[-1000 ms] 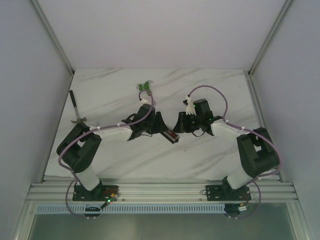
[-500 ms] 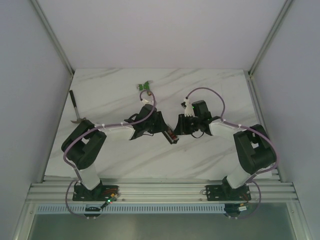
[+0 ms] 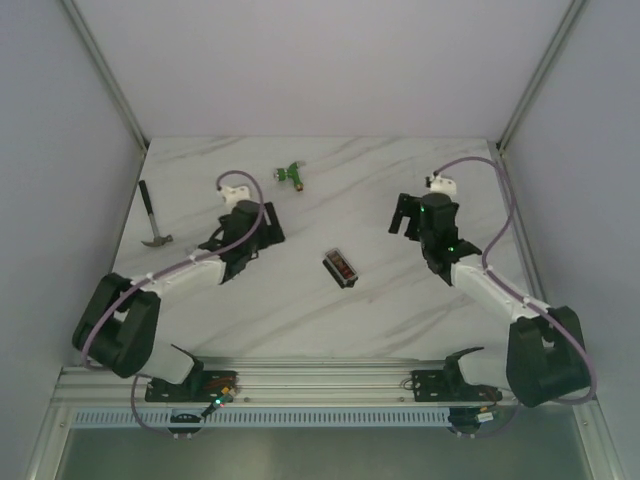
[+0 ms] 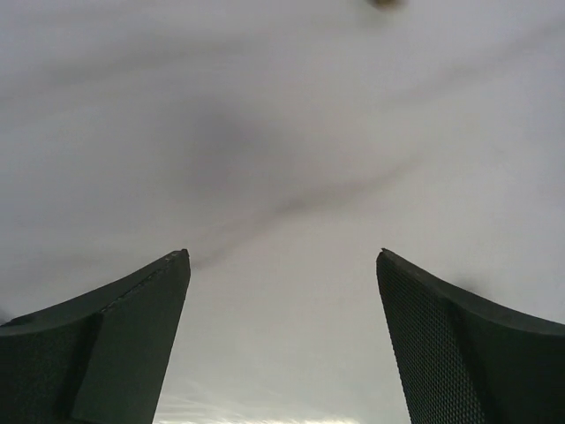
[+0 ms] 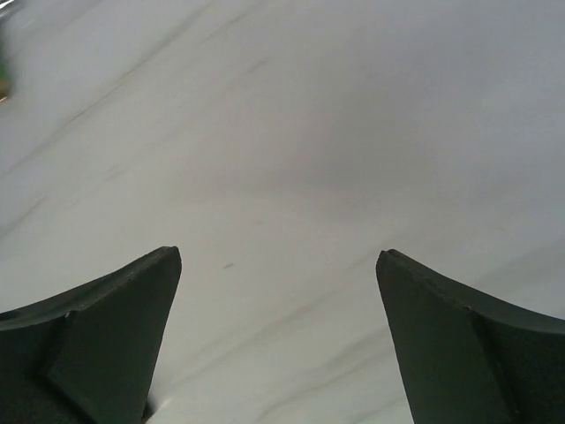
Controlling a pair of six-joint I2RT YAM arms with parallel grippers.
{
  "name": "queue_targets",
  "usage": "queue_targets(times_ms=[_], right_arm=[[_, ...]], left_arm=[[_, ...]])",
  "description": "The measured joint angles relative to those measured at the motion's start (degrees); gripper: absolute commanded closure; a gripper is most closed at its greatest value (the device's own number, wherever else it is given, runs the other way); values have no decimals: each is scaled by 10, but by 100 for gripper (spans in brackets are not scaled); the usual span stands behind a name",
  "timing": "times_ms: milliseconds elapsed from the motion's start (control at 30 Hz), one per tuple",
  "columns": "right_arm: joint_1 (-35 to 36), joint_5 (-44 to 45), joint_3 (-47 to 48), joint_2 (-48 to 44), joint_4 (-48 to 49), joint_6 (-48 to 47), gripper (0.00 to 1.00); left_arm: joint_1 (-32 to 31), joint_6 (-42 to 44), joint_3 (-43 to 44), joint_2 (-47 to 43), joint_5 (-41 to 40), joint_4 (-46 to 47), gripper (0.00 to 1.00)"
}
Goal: Snap on the fuse box
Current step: Reset both arms
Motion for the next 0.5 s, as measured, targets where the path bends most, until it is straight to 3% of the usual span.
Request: queue_targets(times_ms=[233,500], right_arm=[[-15,238,-137,-24,185,-59,0],[-61,317,-236,78,446,-156,0]], left_arm=[[133,88,-102,-85,-113,82,0],[242,197,-213,-114,-169,236,0]])
